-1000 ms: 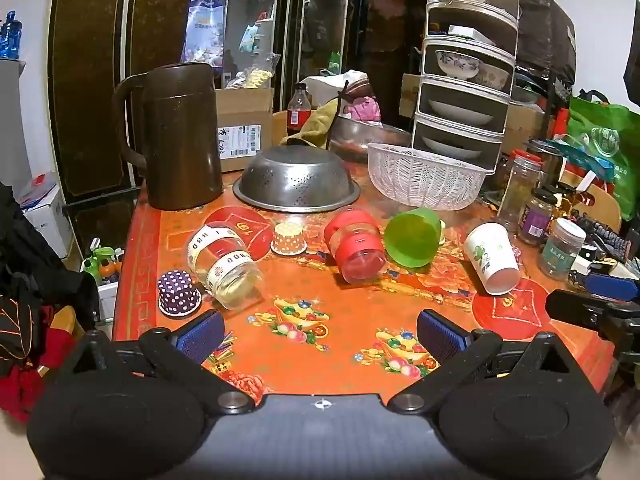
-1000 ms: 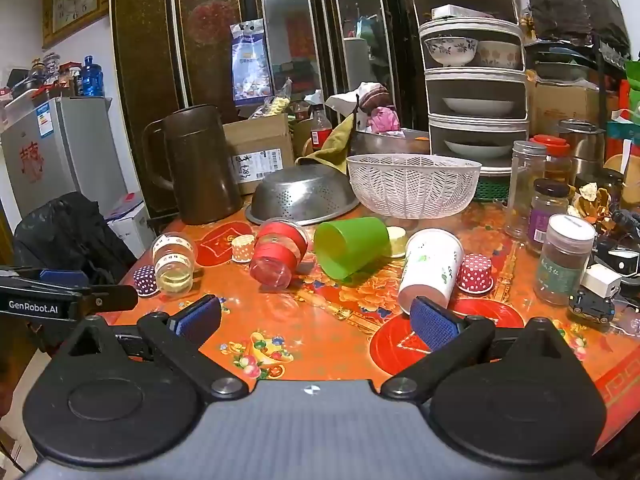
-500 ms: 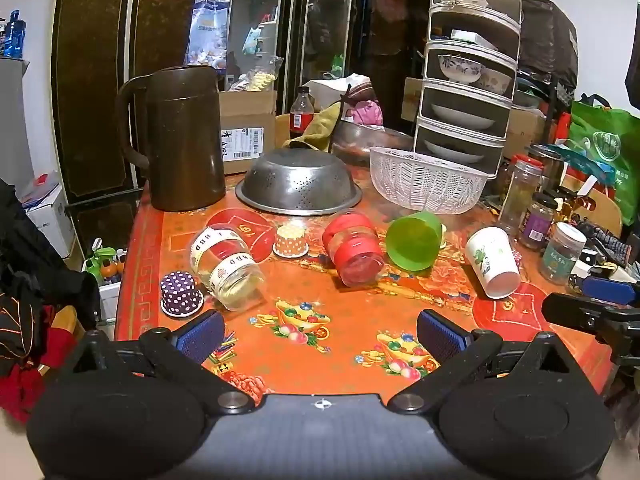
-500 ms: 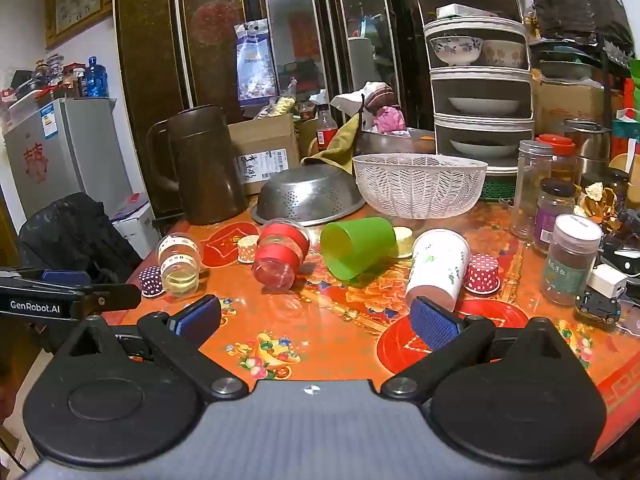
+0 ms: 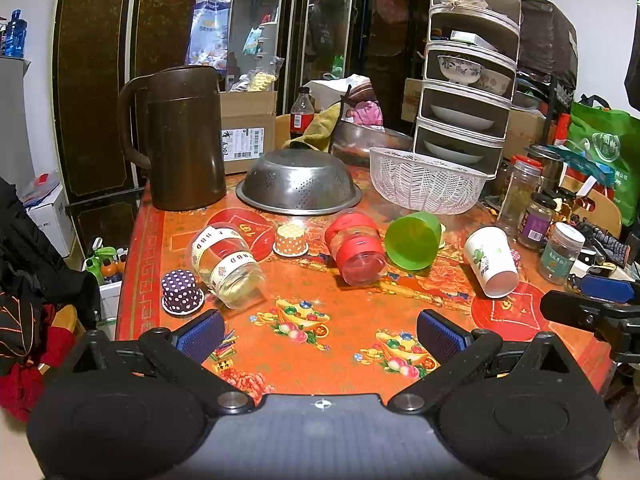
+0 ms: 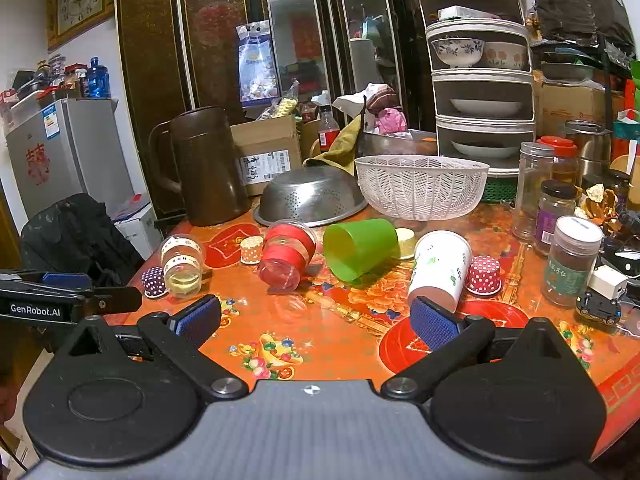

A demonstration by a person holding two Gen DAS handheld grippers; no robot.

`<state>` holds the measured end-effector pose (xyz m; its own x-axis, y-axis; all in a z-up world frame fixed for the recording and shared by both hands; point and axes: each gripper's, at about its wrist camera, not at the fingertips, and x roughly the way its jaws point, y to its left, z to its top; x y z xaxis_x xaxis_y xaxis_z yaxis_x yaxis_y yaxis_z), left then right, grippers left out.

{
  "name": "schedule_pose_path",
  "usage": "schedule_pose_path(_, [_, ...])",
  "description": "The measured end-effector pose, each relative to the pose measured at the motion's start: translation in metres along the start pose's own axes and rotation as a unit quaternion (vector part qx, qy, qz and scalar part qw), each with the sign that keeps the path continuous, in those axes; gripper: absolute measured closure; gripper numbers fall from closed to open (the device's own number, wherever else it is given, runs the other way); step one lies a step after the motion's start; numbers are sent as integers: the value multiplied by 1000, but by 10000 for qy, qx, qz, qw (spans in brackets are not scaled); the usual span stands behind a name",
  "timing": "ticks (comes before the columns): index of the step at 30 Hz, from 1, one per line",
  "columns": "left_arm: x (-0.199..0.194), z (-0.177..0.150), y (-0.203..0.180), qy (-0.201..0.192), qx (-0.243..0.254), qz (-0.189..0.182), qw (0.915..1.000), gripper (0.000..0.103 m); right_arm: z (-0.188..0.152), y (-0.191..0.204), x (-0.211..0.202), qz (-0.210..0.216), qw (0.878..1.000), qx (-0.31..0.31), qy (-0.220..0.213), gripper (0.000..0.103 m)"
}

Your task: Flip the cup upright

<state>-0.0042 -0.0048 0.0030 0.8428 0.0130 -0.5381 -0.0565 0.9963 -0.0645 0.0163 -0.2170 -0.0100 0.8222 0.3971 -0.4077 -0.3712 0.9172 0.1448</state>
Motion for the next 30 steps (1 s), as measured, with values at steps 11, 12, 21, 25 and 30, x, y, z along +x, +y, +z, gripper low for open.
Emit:
schedule_pose_path(11, [-1,-2,1,27,-2,-8,10000,0,-1,0,0,10,10000,7,5,1])
schedule_pose_path(12, [-1,-2,1,32,-2,-5,10000,0,0,0,0,14,10000,14,10,1])
schedule_pose_path(21, [0,-2,1,45,1,0,10000,0,0,-1,0,30,10000,27,7,1])
schedule_pose_path(25, [0,-2,1,50,-3,-4,10000,0,0,-1,0,29,10000,27,10,1])
schedule_pose_path(30, [1,-3,1,58,-11,-7,10000,0,0,-1,0,30,10000,29,8,1])
